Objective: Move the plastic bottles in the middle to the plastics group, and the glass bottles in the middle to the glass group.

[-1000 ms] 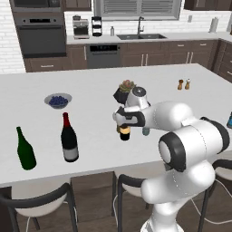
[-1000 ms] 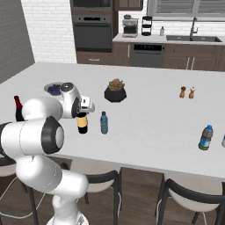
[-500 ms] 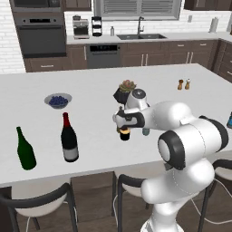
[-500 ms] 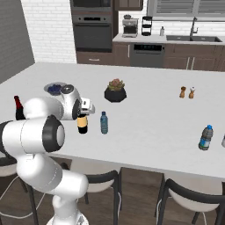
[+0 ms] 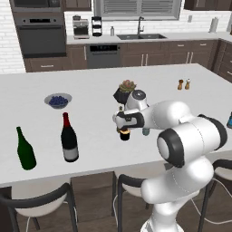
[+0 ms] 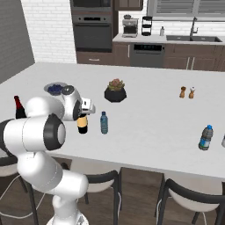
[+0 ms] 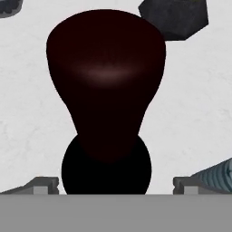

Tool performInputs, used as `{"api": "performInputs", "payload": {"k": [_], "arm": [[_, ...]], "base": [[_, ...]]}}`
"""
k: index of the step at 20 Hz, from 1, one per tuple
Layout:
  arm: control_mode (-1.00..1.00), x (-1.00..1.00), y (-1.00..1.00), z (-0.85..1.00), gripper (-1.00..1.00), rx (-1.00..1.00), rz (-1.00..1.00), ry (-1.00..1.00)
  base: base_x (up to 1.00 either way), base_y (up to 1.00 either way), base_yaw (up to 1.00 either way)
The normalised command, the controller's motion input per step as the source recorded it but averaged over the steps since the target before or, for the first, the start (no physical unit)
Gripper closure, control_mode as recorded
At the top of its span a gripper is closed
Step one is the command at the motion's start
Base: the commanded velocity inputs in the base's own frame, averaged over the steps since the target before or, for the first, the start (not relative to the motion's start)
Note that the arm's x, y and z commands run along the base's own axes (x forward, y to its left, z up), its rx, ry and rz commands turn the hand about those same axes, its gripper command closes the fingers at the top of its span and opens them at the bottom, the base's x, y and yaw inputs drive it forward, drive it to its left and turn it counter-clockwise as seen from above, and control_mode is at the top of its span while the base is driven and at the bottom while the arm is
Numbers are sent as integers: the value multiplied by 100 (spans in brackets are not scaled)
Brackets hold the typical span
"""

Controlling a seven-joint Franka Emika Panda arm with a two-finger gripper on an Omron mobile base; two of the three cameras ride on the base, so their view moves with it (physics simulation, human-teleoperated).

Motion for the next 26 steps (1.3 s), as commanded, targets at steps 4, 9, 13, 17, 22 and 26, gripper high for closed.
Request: {"api": "performInputs", "payload": {"k": [4,9,13,17,22,26], "arm": [[-100,3,0,-1,-100,0,0,-1],[-100,0,0,0,-100,0,0,0],[-100,0,0,0,-100,0,0,0],[-100,0,0,0,100,0,0,0],[-100,0,0,0,100,0,0,0],[-100,-3,0,0,100,0,0,0]], "base": [[0,0,0],[0,0,0],[0,0,0],[0,0,0],[0,0,0],[0,0,0]]}}
